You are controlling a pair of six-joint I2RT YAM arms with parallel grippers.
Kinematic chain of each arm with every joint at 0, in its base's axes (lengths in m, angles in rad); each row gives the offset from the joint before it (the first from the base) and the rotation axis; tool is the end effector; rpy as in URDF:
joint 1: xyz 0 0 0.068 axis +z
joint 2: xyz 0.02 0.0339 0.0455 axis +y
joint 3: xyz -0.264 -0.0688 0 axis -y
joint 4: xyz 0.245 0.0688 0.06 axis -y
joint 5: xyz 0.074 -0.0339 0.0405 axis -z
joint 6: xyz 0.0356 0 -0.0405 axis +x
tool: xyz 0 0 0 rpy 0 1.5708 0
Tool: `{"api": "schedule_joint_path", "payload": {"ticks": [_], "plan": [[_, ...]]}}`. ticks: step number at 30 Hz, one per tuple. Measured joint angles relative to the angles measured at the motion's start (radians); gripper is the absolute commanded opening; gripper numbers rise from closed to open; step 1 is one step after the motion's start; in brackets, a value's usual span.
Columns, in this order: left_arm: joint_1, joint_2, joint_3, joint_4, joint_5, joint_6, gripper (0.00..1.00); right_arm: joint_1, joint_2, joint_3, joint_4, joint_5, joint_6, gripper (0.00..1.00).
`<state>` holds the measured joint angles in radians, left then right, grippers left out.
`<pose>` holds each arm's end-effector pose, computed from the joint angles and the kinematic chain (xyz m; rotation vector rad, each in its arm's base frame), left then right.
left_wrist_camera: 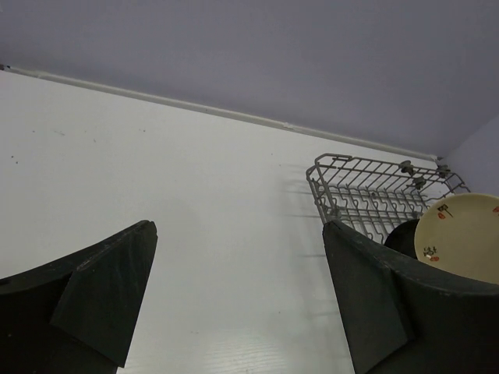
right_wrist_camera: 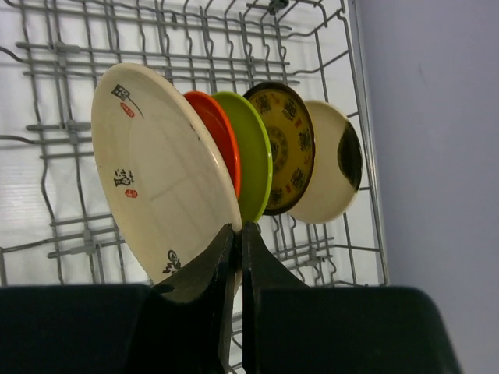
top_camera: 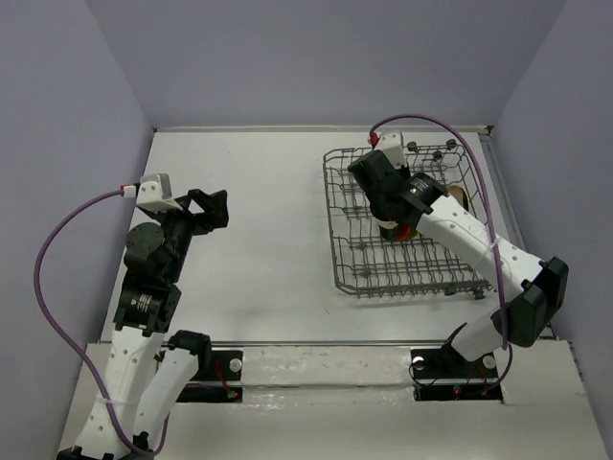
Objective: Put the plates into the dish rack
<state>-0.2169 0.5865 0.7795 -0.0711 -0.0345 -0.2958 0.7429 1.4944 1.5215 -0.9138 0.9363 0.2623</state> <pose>0.1349 -0.0285 0.3788 -0.0861 1.4584 -0.3941 0.2427 0.1840 0.3696 -0.1302 2.0920 -0.5603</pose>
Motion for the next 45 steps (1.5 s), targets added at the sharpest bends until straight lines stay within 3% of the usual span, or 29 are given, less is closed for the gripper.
{"api": "schedule_joint_path", "payload": {"ticks": [13, 29, 36, 37, 39, 42, 45], "plan": [[-0.018, -0.001, 0.000, 0.001, 0.008, 0.000, 0.99, -0.056, 0.187, 0.013, -0.089, -0.035, -0.012, 0.07], [-0.068, -0.027, 0.000, 0.008, 0.008, 0.002, 0.99, -0.056, 0.387, 0.156, -0.163, -0.061, -0.017, 0.07], [-0.076, -0.027, 0.000, 0.008, 0.008, 0.003, 0.99, -0.056, 0.433, 0.193, -0.178, -0.050, -0.011, 0.20], [-0.077, -0.027, 0.000, 0.008, 0.008, 0.003, 0.99, -0.057, 0.440, 0.198, -0.177, -0.048, -0.010, 0.33], [-0.077, -0.027, 0.000, 0.008, 0.008, 0.003, 0.99, -0.060, 0.445, 0.200, -0.176, -0.048, -0.009, 0.47], [-0.077, -0.026, 0.000, 0.008, 0.008, 0.003, 0.99, -0.063, 0.446, 0.200, -0.174, -0.047, -0.008, 0.60], [-0.077, -0.025, 0.000, 0.009, 0.008, 0.003, 0.99, -0.069, 0.445, 0.200, -0.167, -0.048, -0.011, 0.65]]}}
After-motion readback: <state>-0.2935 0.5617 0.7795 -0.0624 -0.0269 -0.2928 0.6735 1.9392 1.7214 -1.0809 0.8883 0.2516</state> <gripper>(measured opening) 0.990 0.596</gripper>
